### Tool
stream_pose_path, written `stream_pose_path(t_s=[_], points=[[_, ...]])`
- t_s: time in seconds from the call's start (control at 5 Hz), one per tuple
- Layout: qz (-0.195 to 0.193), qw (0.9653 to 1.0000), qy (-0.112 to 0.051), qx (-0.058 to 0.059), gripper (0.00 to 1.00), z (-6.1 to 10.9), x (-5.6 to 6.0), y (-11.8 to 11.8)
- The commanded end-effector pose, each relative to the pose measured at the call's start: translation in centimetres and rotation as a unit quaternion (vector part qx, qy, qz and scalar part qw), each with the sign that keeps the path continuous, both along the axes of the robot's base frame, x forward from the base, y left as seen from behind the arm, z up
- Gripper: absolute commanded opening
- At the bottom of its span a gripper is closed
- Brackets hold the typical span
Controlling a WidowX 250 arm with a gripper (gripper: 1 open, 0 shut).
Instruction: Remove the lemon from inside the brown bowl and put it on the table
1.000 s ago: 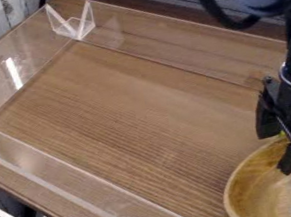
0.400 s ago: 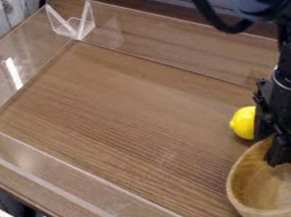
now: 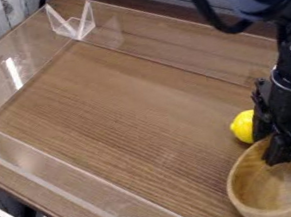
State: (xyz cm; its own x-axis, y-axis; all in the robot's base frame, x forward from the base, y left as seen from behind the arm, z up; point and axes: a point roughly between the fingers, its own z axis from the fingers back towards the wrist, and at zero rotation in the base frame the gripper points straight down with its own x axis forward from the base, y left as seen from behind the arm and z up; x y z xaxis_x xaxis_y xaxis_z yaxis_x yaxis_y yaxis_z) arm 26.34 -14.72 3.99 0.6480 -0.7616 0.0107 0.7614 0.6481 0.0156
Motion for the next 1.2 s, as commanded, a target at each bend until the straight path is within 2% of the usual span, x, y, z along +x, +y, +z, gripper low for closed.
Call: stream_pose_path(t_s=[0.0, 0.6, 1.0], points=[[0.000, 0.9997, -0.022, -0.004, 0.00, 1.8, 0.5, 0.2], [-0.005, 0.9998, -0.018, 0.004, 0.00, 3.2, 0.3, 1.3], [-0.006, 0.9998, -0.019, 0.004, 0.00, 3.8, 0.1, 2.2]])
